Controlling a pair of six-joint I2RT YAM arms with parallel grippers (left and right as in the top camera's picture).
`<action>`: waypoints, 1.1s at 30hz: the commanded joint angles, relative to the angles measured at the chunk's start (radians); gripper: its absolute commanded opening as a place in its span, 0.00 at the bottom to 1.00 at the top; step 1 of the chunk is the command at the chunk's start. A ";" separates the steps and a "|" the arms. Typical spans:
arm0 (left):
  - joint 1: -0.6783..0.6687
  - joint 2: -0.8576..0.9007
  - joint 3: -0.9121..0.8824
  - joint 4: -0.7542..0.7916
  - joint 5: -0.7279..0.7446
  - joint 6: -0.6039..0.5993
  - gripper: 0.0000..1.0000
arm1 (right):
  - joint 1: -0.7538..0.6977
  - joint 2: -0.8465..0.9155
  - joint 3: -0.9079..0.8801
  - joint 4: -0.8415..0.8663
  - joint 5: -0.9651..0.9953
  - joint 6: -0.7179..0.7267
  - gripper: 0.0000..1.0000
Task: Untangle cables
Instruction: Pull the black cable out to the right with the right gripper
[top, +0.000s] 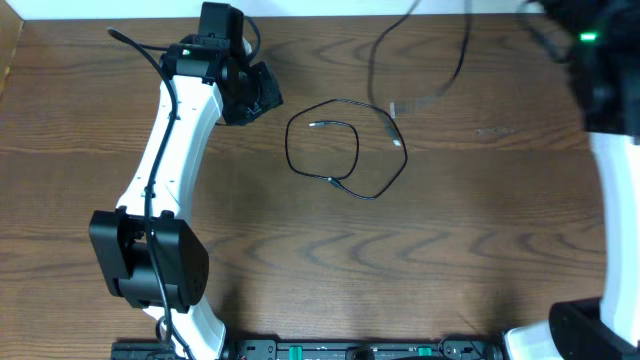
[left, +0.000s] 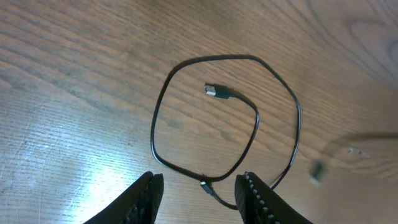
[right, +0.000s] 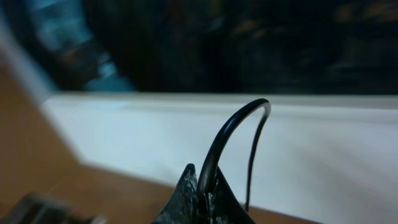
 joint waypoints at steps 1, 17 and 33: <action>0.002 0.010 -0.021 0.006 -0.014 0.006 0.43 | -0.125 -0.062 0.002 0.007 0.092 0.018 0.01; 0.002 0.010 -0.032 0.014 -0.013 0.006 0.43 | -0.586 -0.006 0.001 -0.147 0.380 -0.017 0.01; 0.002 0.010 -0.036 0.014 -0.014 0.006 0.43 | -0.738 0.330 0.001 -0.224 0.467 -0.021 0.01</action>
